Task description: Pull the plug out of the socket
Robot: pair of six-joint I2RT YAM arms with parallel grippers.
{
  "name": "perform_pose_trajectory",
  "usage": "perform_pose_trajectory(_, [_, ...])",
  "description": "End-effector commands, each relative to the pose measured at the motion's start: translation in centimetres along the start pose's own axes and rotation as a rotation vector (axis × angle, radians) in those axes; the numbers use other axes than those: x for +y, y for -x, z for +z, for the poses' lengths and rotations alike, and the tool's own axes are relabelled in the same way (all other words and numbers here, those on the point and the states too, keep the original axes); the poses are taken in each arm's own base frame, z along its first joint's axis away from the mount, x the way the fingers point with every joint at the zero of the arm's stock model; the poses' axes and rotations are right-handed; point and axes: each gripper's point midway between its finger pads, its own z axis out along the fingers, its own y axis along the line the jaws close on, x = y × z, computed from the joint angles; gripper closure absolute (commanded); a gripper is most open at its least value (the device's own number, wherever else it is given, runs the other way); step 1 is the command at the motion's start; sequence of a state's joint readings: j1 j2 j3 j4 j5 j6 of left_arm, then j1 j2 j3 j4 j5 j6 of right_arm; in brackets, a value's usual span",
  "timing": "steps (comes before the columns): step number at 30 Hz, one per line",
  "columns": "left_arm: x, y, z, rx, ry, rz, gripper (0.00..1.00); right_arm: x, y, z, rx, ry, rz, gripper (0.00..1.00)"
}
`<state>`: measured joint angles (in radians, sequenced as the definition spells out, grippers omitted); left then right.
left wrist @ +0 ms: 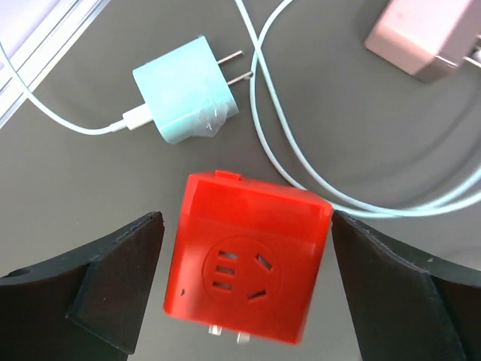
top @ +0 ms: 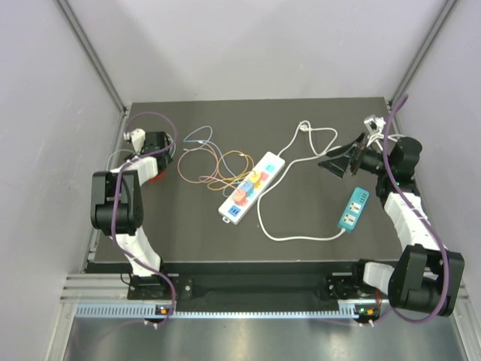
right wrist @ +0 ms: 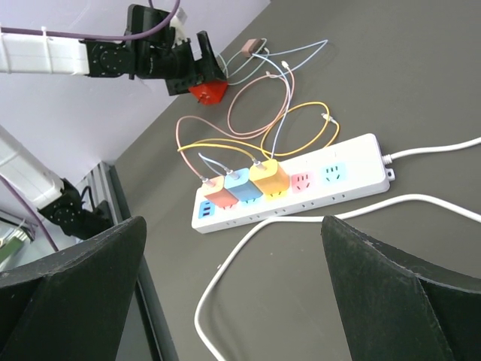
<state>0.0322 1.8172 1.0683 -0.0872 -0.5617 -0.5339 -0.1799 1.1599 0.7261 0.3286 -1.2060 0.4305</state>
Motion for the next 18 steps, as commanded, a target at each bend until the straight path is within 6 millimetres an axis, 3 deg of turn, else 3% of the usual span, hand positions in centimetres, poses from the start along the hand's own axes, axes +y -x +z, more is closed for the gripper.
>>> perform_pose_trajectory(1, [-0.3,2.9,-2.5,-0.051,-0.066,-0.017,0.01,0.5,0.9,-0.4,-0.018,0.017,-0.073,0.0])
perform_pose_trajectory(7, [-0.5,4.7,-7.9,-0.124,-0.269,-0.044,0.01,0.8,0.5,-0.5,-0.007,0.043,-0.108,0.0])
perform_pose_trajectory(8, [-0.8,5.9,-9.8,-0.156,-0.331,-0.063,0.01,0.9,0.4,-0.5,-0.005,0.05,-0.125,0.0])
perform_pose_trajectory(10, [-0.9,5.8,-11.5,-0.162,-0.401,-0.052,0.01,1.0,0.1,-0.5,0.001,0.063,-0.14,0.0])
perform_pose_trajectory(11, [-1.9,6.2,-13.4,-0.166,-0.506,-0.047,0.01,1.1,-0.2,-0.4,0.008,0.073,-0.153,0.0])
perform_pose_trajectory(14, [-3.5,5.6,-16.5,-0.152,-0.683,0.008,0.01,1.2,-1.2,0.0,0.045,0.1,-0.177,0.0])
perform_pose_trajectory(16, [-5.7,3.8,-19.7,-0.079,-0.909,0.068,0.01,1.2,-1.3,0.4,0.074,0.11,-0.214,0.0])
perform_pose_trajectory(17, [-6.2,3.2,-20.7,-0.052,-0.973,0.08,0.01,0.9,-2.0,0.8,0.099,0.125,-0.293,0.0])
perform_pose_trajectory(18, [-6.7,2.5,-21.8,-0.023,-1.039,0.093,0.01,1.0,-3.4,0.7,0.149,0.124,-0.234,0.0])
